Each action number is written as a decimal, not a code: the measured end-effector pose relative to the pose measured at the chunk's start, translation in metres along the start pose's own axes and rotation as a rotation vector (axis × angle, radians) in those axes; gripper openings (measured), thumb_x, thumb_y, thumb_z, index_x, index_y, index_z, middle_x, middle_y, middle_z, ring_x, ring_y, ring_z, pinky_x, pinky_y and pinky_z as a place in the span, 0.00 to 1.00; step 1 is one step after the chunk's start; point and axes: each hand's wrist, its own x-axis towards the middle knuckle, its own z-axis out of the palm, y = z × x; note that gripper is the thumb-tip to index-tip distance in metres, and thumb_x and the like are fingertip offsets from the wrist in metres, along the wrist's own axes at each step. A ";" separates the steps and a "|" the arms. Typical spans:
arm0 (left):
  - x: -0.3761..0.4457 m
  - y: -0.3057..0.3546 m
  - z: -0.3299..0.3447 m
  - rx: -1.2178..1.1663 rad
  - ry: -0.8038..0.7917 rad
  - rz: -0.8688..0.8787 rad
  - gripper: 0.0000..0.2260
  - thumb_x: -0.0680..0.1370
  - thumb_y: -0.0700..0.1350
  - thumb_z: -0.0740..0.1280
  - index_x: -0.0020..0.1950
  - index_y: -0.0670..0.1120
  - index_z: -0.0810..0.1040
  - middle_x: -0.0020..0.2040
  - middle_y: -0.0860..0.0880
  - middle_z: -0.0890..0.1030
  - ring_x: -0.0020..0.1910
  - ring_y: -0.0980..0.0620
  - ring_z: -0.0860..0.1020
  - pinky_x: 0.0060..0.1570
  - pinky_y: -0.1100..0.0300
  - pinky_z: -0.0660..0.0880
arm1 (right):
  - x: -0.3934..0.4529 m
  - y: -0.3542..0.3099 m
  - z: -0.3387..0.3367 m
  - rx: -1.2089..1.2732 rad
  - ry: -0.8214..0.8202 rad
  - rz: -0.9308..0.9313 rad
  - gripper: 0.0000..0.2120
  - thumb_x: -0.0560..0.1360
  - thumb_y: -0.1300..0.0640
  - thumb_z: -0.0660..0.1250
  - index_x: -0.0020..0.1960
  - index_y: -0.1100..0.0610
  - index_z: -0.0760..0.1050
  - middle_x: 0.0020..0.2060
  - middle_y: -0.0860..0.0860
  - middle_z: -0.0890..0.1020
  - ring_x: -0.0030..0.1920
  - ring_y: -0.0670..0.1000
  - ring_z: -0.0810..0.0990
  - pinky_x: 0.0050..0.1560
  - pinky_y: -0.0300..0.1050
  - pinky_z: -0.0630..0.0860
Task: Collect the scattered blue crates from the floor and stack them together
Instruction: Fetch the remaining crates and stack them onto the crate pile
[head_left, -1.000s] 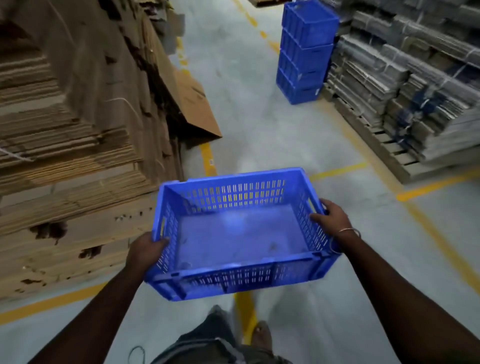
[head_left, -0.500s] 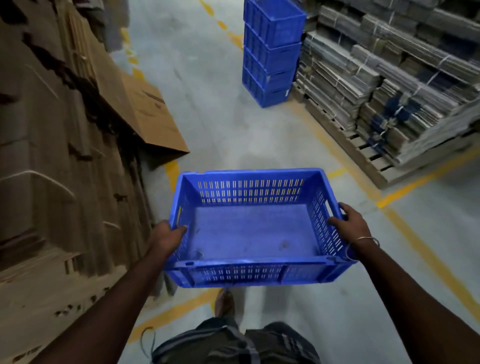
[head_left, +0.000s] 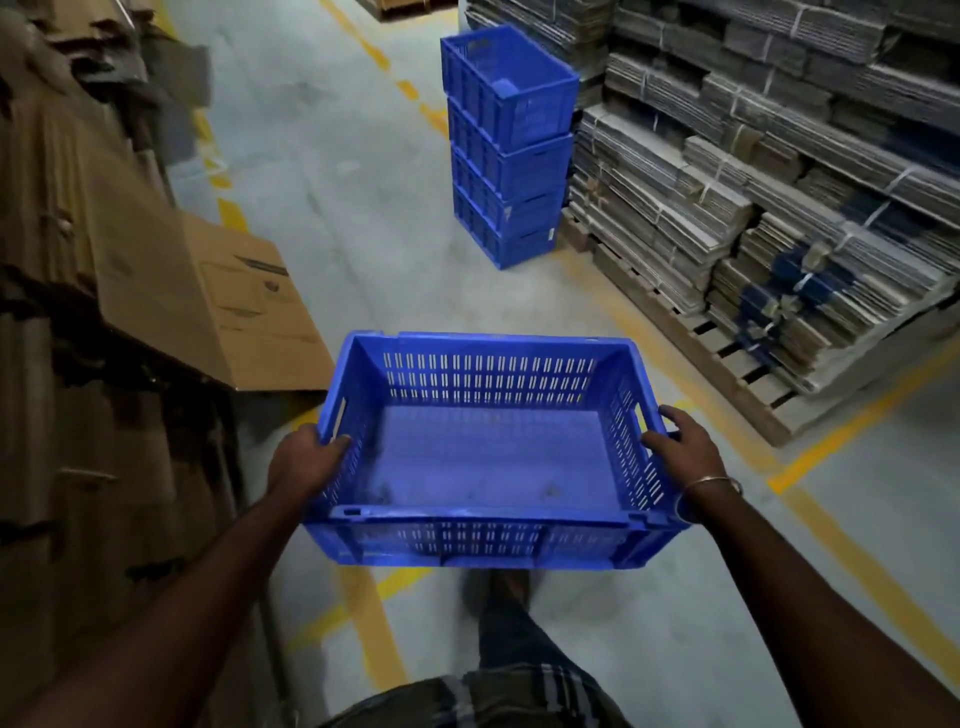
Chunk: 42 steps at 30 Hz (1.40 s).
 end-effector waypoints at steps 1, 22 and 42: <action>0.014 0.018 -0.003 -0.011 0.006 0.002 0.17 0.76 0.56 0.68 0.53 0.43 0.80 0.50 0.39 0.83 0.51 0.39 0.81 0.49 0.49 0.77 | 0.023 -0.012 -0.001 0.007 -0.006 0.001 0.28 0.67 0.46 0.69 0.67 0.43 0.70 0.53 0.56 0.81 0.45 0.60 0.83 0.50 0.62 0.80; 0.434 0.278 -0.102 -0.112 0.179 0.146 0.19 0.74 0.58 0.66 0.59 0.49 0.80 0.47 0.46 0.84 0.41 0.43 0.82 0.43 0.49 0.79 | 0.375 -0.383 0.058 0.029 0.022 -0.155 0.21 0.74 0.58 0.69 0.66 0.51 0.73 0.40 0.49 0.80 0.40 0.56 0.82 0.42 0.49 0.78; 0.842 0.553 -0.182 0.030 0.230 0.325 0.16 0.75 0.55 0.71 0.57 0.46 0.77 0.51 0.42 0.83 0.51 0.38 0.80 0.46 0.51 0.71 | 0.698 -0.623 0.094 0.187 0.244 -0.255 0.18 0.73 0.60 0.71 0.61 0.47 0.77 0.37 0.46 0.81 0.36 0.48 0.80 0.40 0.43 0.73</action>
